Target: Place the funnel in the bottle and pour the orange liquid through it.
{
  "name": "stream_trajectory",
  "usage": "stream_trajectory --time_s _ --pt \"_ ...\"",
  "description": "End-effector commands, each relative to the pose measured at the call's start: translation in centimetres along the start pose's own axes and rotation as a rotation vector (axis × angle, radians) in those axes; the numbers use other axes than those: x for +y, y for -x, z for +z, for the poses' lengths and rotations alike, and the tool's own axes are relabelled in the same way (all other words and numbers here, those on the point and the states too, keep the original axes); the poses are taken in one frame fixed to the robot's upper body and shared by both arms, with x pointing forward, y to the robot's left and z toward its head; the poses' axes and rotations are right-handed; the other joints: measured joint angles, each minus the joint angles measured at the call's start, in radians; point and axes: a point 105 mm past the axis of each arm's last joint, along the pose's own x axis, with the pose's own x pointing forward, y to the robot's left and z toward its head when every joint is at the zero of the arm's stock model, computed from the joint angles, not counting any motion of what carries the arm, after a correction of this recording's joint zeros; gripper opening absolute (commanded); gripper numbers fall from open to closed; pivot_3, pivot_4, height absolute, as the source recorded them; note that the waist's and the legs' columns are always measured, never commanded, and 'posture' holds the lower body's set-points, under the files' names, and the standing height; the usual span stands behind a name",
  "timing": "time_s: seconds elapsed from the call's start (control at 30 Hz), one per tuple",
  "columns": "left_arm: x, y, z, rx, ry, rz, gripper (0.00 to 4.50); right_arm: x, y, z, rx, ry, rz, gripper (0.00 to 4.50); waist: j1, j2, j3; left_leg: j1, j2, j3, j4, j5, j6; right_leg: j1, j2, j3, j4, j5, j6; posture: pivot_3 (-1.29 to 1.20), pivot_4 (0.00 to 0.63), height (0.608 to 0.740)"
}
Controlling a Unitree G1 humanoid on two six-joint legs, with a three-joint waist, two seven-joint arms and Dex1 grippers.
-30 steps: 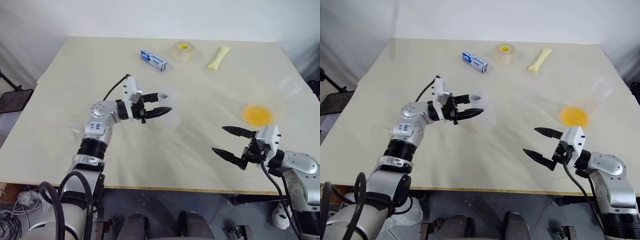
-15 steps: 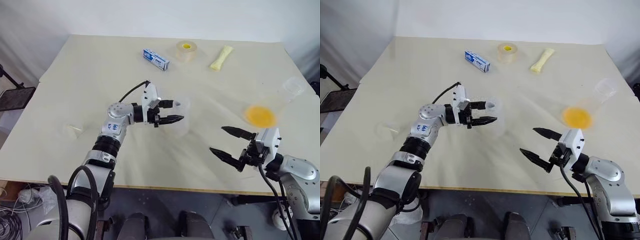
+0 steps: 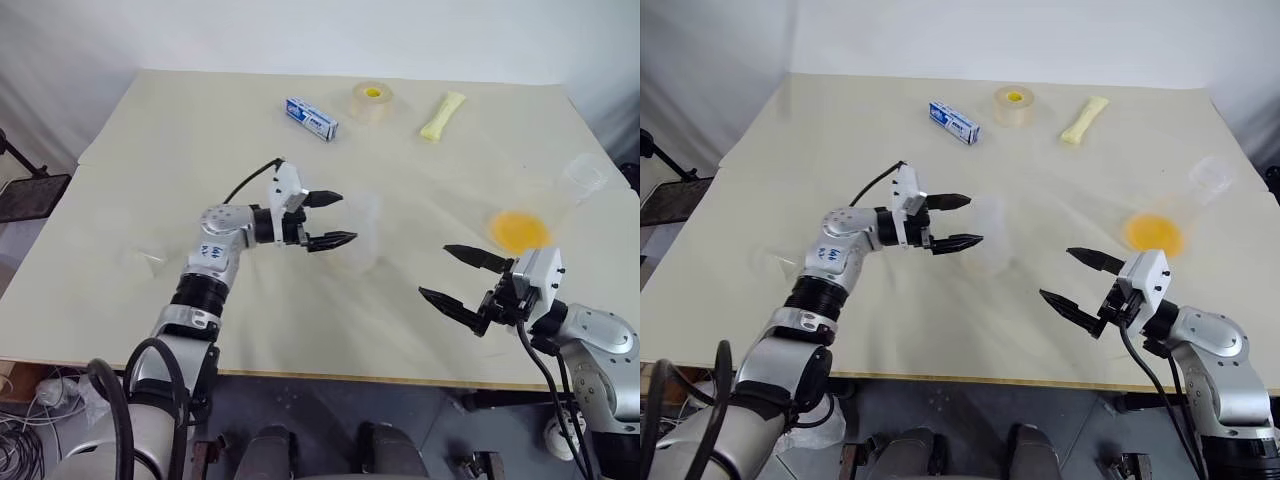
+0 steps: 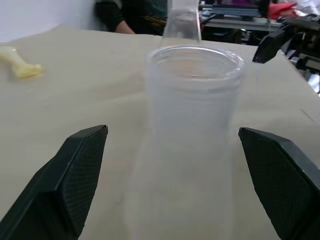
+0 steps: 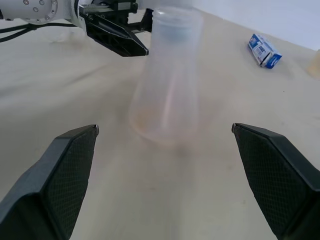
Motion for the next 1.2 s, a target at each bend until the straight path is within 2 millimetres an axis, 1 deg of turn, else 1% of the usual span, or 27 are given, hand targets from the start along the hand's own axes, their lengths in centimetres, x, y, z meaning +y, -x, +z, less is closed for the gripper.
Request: stream_trajectory --time_s 0.03,0.1,0.2,0.27,0.37,0.43,0.57,0.67,0.73,0.83,0.87,0.93,1.0,1.07,1.13,1.2 --pt "1.0 3.7 2.0 -0.041 -0.045 0.086 4.47 -0.5 0.6 0.5 0.005 0.037 0.021 4.50 -0.001 0.000 0.000 0.000 0.000 0.000 0.000 0.000 0.000 0.000 0.000 0.000 0.000 0.000 0.000 0.00 0.150 0.740" --pt "1.0 6.4 2.6 -0.041 -0.055 0.148 4.47 -0.9 0.5 0.5 0.010 0.041 0.038 4.50 -0.008 0.000 0.000 0.000 0.001 0.000 0.000 0.000 0.000 -0.001 0.000 0.000 0.001 0.000 0.000 0.00 0.150 0.740" --pt "0.6 9.2 3.2 -0.035 -0.067 0.240 4.47 -1.4 0.4 0.6 0.010 0.045 0.053 4.50 -0.012 0.000 0.000 0.000 0.001 -0.003 0.000 0.000 0.000 -0.002 0.000 0.000 0.003 0.000 0.000 0.00 0.150 0.740" --pt "0.2 10.8 3.4 -0.030 -0.088 0.297 4.47 -1.6 0.3 0.4 0.015 0.041 0.071 4.50 -0.004 0.000 0.000 0.000 0.001 -0.009 0.000 0.000 0.000 -0.002 -0.001 0.001 0.003 0.000 0.000 0.00 0.150 0.740" --pt "-1.0 14.4 3.3 -0.068 -0.102 0.445 4.47 -1.6 0.0 0.1 0.011 0.028 0.115 4.50 -0.003 0.000 0.000 0.000 0.001 -0.012 0.001 0.000 0.000 0.000 -0.002 0.001 0.003 0.000 0.000 0.00 0.150 0.740" --pt "-2.3 16.1 2.8 -0.077 -0.098 0.523 4.47 -1.8 -0.2 0.0 0.003 0.013 0.131 4.50 -0.003 0.000 0.000 0.001 0.002 -0.012 0.001 0.000 0.000 0.000 -0.003 0.001 0.003 0.000 0.000 0.00 0.150 0.740" --pt "-6.4 20.2 1.0 -0.085 -0.055 0.725 4.47 -1.9 -0.7 -0.3 0.008 -0.007 0.167 4.50 -0.003 0.000 0.000 0.001 0.003 -0.013 0.000 0.000 0.000 0.000 -0.004 0.001 0.002 0.000 0.000 0.00 0.150 0.740" --pt "-8.9 22.6 -0.2 -0.068 -0.010 0.852 4.47 -1.9 -0.8 -0.5 0.014 -0.022 0.185 4.50 0.003 0.000 0.000 0.001 0.003 -0.014 0.000 0.000 0.001 0.003 -0.004 0.000 0.001 0.000 0.000 0.00 0.150 0.740" --pt "-10.5 24.3 -1.0 -0.033 0.009 0.933 4.47 -2.0 -0.9 -0.6 0.021 -0.030 0.198 4.50 0.003 0.000 0.000 0.002 0.002 -0.015 0.001 -0.001 0.001 0.004 -0.005 0.000 0.000 0.000 0.000 0.00 0.150 0.740" --pt "-13.1 27.7 -2.0 0.028 0.036 1.086 4.47 -2.1 -1.1 -0.7 0.021 -0.041 0.213 4.50 0.000 0.000 0.000 0.002 0.002 -0.015 0.001 -0.001 0.002 0.005 -0.005 0.000 -0.001 0.000 0.000 0.00 0.150 0.740" --pt "-13.7 28.6 -2.2 0.049 0.031 1.128 4.47 -2.1 -1.2 -0.7 0.022 -0.045 0.218 4.50 0.000 0.000 0.000 0.002 0.002 -0.014 0.001 -0.001 0.002 0.005 -0.005 0.000 -0.002 0.000 0.000 0.00 0.150 0.740" --pt "-14.5 29.5 -2.3 0.063 0.022 1.180 4.47 -2.1 -1.2 -0.9 0.024 -0.050 0.232 4.50 0.003 0.000 0.000 0.002 0.002 -0.014 0.001 -0.001 0.002 0.005 -0.005 -0.001 -0.003 0.000 0.000 0.00 0.150 0.740" --pt "-14.9 29.5 -2.3 0.056 0.026 1.206 4.47 -2.1 -1.3 -1.0 0.020 -0.055 0.242 4.50 0.006 0.000 0.000 0.002 0.002 -0.014 0.001 -0.001 0.002 0.006 -0.005 -0.001 -0.004 0.000 0.000 0.00 0.150 0.740" --pt "-14.7 29.3 -2.6 0.059 0.025 1.219 4.47 -2.1 -1.2 -1.0 0.014 -0.056 0.253 4.50 0.006 0.000 0.000 0.002 0.002 -0.014 0.001 -0.002 0.003 0.007 -0.005 0.000 -0.005 0.000 0.000 0.00 0.150 0.740" --pt "-13.7 29.6 -2.8 0.061 -0.005 1.264 4.47 -2.0 -1.2 -0.9 0.003 -0.056 0.265 4.50 0.005 0.000 0.000 0.002 0.002 -0.014 0.001 -0.002 0.004 0.007 -0.005 0.000 -0.005 0.000 0.000 0.00 0.150 0.740" --pt "-12.1 29.9 -2.9 0.062 -0.044 1.317 4.47 -2.0 -1.2 -0.9 -0.005 -0.050 0.264 4.50 0.005 0.000 0.000 0.001 0.002 -0.014 0.001 -0.002 0.004 0.007 -0.005 -0.001 -0.005 0.000 0.000 0.00 0.150 0.740"
